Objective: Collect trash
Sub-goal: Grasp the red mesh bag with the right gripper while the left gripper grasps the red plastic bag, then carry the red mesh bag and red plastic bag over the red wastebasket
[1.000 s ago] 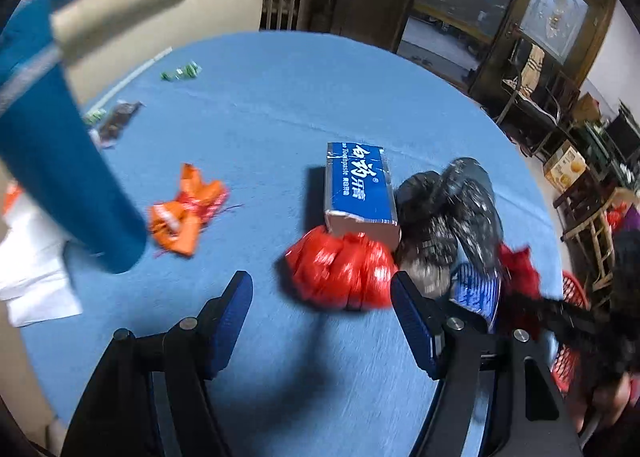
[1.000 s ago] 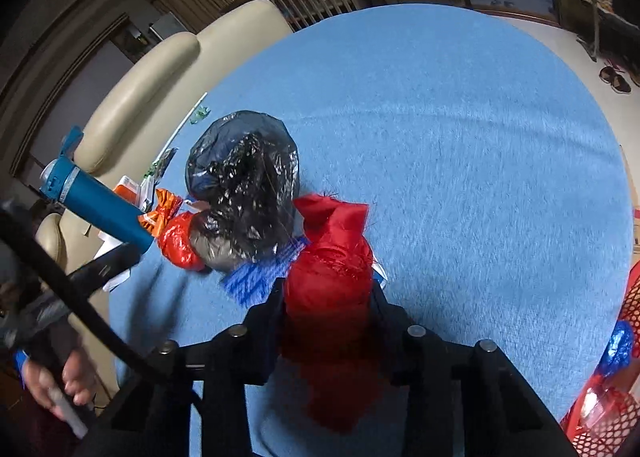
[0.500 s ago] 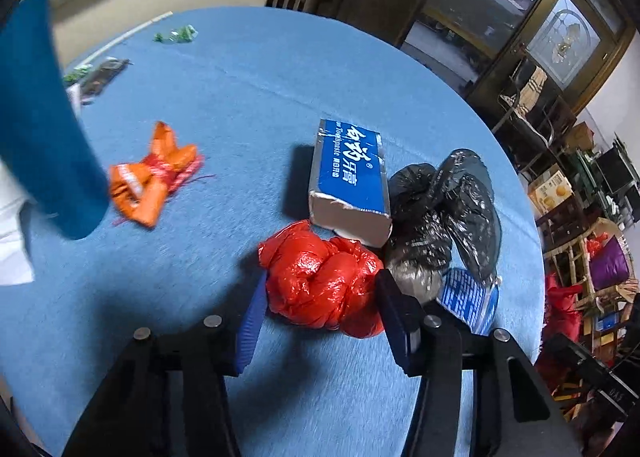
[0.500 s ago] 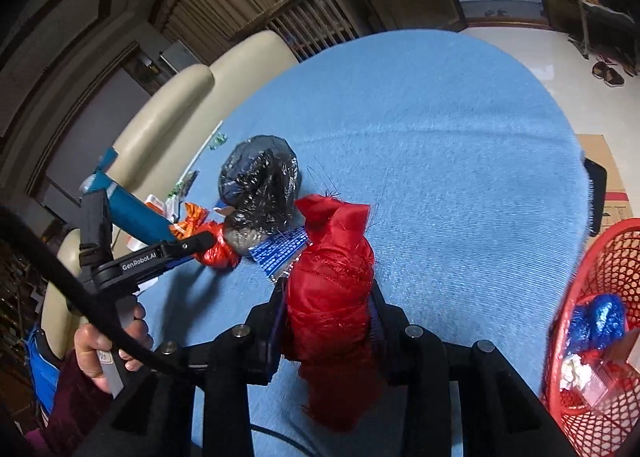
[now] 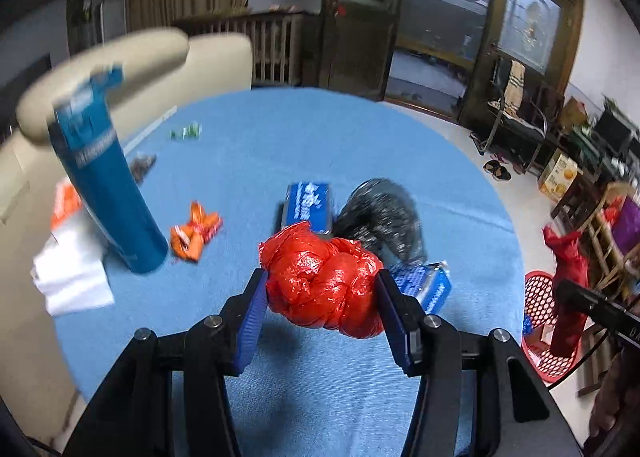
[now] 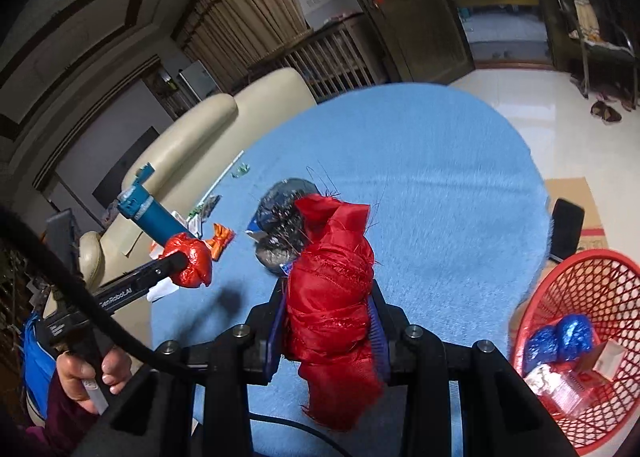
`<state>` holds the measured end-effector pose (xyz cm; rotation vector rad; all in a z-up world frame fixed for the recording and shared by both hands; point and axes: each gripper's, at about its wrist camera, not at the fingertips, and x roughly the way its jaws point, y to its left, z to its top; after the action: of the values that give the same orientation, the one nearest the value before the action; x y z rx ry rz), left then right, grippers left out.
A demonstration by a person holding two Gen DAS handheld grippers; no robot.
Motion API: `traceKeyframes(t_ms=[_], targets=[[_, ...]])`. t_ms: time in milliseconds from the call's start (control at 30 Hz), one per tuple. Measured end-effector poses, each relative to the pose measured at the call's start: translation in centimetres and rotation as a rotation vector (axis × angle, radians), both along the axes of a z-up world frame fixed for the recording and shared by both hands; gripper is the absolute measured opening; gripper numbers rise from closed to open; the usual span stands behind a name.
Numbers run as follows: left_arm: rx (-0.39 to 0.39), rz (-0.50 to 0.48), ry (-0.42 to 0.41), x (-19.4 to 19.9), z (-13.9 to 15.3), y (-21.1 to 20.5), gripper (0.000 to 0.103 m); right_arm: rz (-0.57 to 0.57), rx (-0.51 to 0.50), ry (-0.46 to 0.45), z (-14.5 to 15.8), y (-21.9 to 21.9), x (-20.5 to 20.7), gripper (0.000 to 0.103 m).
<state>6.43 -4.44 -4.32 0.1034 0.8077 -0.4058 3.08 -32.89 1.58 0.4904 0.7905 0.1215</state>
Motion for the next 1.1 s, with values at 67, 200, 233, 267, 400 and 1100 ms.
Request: traceKeyframes(t_ms=[67, 200, 233, 267, 400, 1100], targets=[[0.039, -0.014, -0.041, -0.9, 1.0, -1.3, 0.055, -0.002, -0.014, -0.017, 0.9, -0.2, -0.8, 0.039], [0.082, -0.048, -0.097, -2.8, 2.6, -3.1, 0.056, -0.013, -0.024, -0.052, 2.5, -0.6, -2.0, 0.039], [0.095, -0.057, -0.116, -3.4, 3.0, -3.6, 0.056, -0.017, -0.024, -0.059, 2.7, -0.7, -2.2, 0.039], [0.101, -0.062, -0.126, -3.7, 3.2, -3.9, 0.056, -0.021, -0.023, -0.065, 2.9, -0.9, -2.4, 0.039], [0.123, -0.092, -0.175, -5.2, 4.4, -5.0, 0.056, -0.034, -0.024, -0.085, 3.7, -1.4, -3.1, 0.039], [0.193, -0.173, -0.276, -8.8, 6.8, -9.6, 0.056, -0.097, -0.037, -0.169, 6.0, -3.9, -6.9, 0.039]])
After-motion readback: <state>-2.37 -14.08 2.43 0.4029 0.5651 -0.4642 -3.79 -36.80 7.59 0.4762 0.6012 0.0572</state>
